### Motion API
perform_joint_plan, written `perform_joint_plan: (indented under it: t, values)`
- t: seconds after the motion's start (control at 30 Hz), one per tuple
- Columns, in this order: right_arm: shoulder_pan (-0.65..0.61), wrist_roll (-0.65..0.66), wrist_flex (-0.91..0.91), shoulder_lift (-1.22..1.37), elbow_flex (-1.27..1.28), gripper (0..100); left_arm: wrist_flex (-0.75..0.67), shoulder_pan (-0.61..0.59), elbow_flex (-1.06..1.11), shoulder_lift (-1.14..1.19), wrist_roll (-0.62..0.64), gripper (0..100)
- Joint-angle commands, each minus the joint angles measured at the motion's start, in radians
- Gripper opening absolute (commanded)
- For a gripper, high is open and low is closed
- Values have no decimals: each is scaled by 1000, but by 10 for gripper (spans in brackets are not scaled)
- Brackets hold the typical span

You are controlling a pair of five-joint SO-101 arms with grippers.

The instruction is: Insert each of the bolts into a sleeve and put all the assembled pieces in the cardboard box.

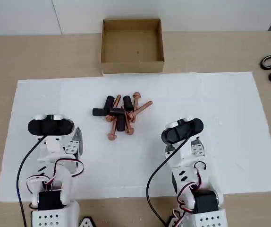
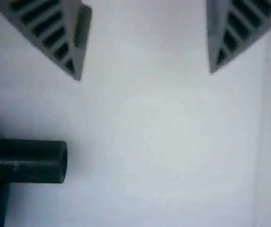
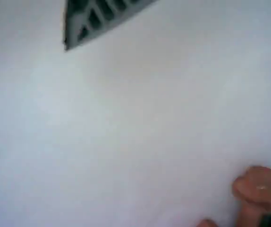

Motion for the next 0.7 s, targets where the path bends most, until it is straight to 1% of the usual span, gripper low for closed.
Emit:
perform_joint_plan:
  t: [0.0,0.67]
  values:
    - [1,2,2,-12,8,221,0,6,-4,-17,-3,169]
    - [7,6,2,-12,8,221,-11,5,-4,-17,-5,169]
